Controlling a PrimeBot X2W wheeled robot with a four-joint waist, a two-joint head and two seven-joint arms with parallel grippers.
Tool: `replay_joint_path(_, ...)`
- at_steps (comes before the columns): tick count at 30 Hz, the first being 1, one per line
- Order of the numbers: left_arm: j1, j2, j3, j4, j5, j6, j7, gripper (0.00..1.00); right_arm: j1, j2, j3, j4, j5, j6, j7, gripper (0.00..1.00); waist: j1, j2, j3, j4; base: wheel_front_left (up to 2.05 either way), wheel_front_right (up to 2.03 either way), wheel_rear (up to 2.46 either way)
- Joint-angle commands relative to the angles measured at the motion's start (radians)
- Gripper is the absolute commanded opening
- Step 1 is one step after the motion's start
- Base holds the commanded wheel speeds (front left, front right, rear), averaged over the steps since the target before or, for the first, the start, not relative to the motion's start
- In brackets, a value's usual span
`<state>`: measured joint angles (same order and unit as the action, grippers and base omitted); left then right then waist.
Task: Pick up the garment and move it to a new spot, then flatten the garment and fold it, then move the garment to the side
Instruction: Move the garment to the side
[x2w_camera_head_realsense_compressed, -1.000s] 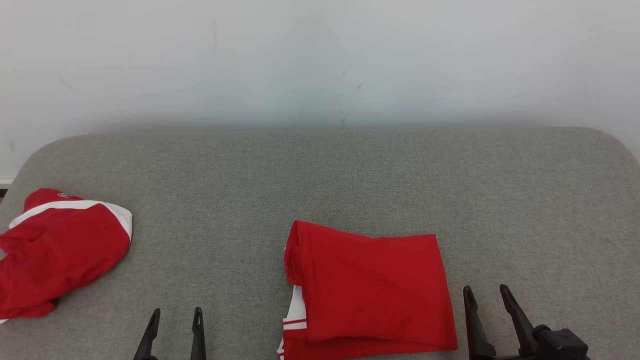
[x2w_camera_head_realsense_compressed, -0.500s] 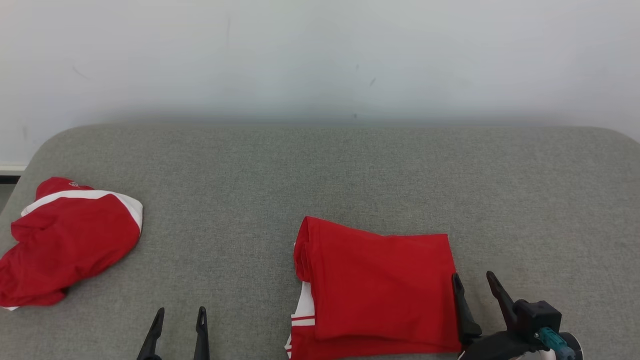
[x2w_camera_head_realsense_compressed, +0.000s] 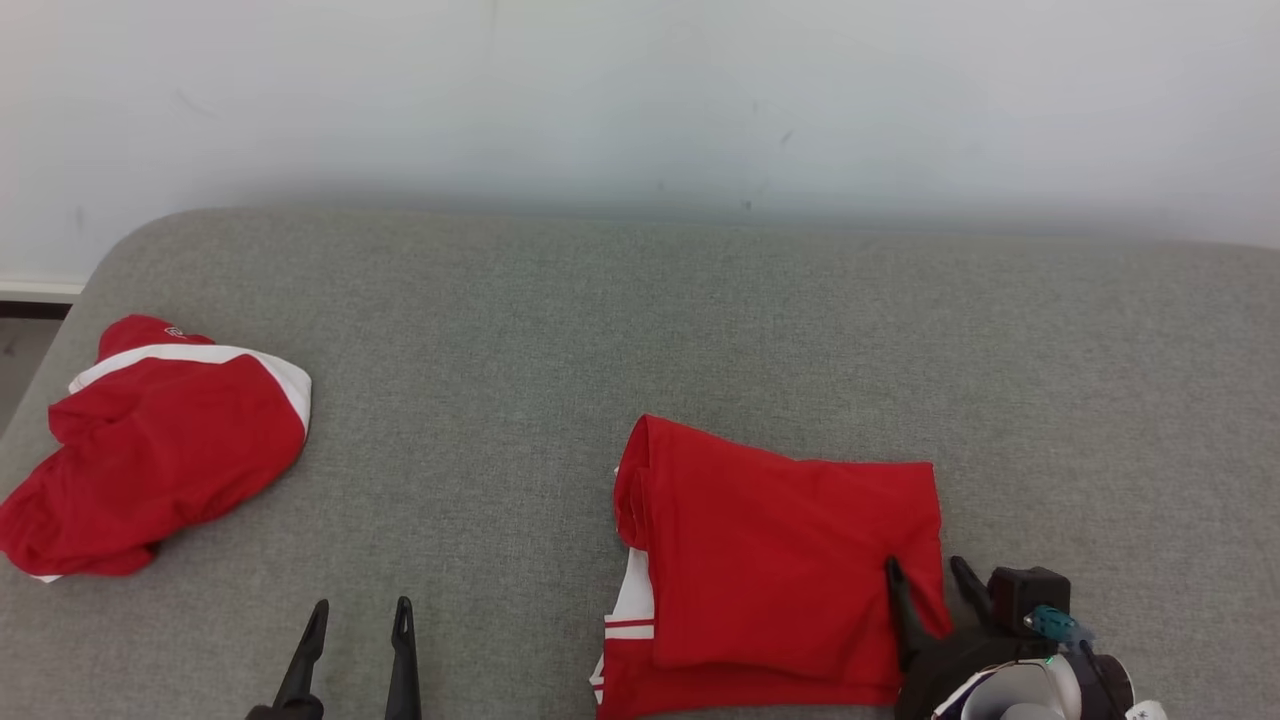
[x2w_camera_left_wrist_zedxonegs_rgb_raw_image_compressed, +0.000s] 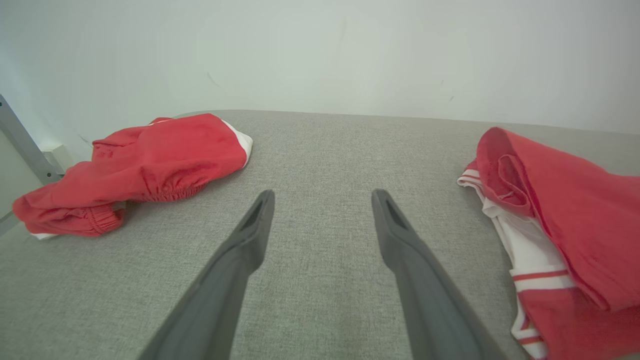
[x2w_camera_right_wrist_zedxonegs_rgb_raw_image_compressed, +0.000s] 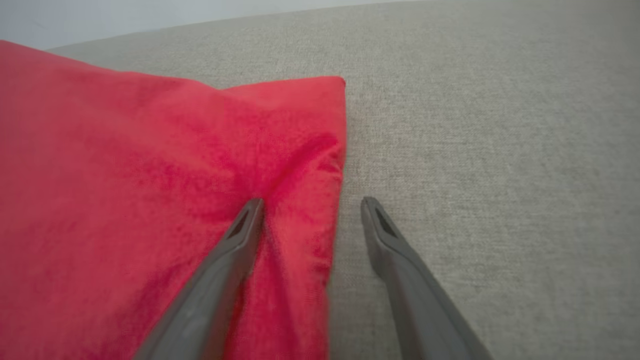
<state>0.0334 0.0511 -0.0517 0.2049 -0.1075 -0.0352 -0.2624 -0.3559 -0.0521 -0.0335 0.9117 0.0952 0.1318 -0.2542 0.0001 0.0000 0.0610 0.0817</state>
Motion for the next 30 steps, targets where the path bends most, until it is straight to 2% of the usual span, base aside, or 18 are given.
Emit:
replay_joint_path(1,-0.013,-0.001,0.003,-0.001,-0.003,0.001,-0.002,1.00,-0.005,0.003,0.018,0.030,0.016,-0.003,0.000,0.97,-0.0001,0.0000,0.007,0.006,0.00,0.00,0.00)
replay_joint_path(2,-0.014,-0.001,0.003,-0.002,-0.004,0.001,-0.002,1.00,-0.013,0.003,0.030,0.046,0.029,-0.003,0.000,0.65,-0.0001,0.0000,0.009,0.007,0.00,0.00,0.00)
replay_joint_path(3,-0.015,-0.001,0.003,-0.002,-0.005,0.000,-0.002,1.00,-0.019,0.004,0.045,0.062,0.044,-0.003,0.001,0.41,-0.0001,0.0000,0.011,0.008,0.00,0.00,0.00)
replay_joint_path(4,-0.016,-0.001,0.003,-0.002,-0.006,0.001,-0.002,1.00,-0.024,0.005,0.059,0.076,0.063,-0.003,0.001,0.29,-0.0001,0.0000,0.013,0.009,0.00,0.00,0.00)
replay_joint_path(5,-0.018,-0.001,0.004,-0.002,-0.007,0.002,-0.002,1.00,-0.032,0.005,0.073,0.086,0.078,-0.003,0.001,0.00,-0.0001,0.0000,0.015,0.009,0.00,0.00,0.00)
replay_joint_path(11,-0.029,-0.001,-0.001,-0.009,-0.020,0.008,-0.002,1.00,-0.084,-0.012,0.089,0.108,0.094,-0.003,-0.003,0.00,-0.0001,0.0000,0.032,0.018,0.00,0.00,0.00)
replay_joint_path(18,-0.063,-0.001,-0.010,-0.023,-0.025,0.004,-0.002,1.00,-0.246,-0.101,0.082,0.087,0.105,-0.003,-0.009,0.00,-0.0001,0.0000,0.110,0.004,0.00,0.00,0.00)
replay_joint_path(23,-0.141,-0.001,-0.011,-0.056,0.003,-0.017,-0.002,1.00,-0.427,-0.219,0.087,0.085,0.093,-0.003,0.019,0.00,-0.0001,0.0000,0.244,-0.003,0.00,0.00,0.00)
replay_joint_path(30,-0.254,-0.001,0.019,-0.127,0.030,-0.053,-0.002,1.00,-0.597,-0.388,0.117,0.099,0.058,-0.003,0.072,0.00,-0.0001,0.0000,0.380,-0.009,0.00,0.00,0.00)
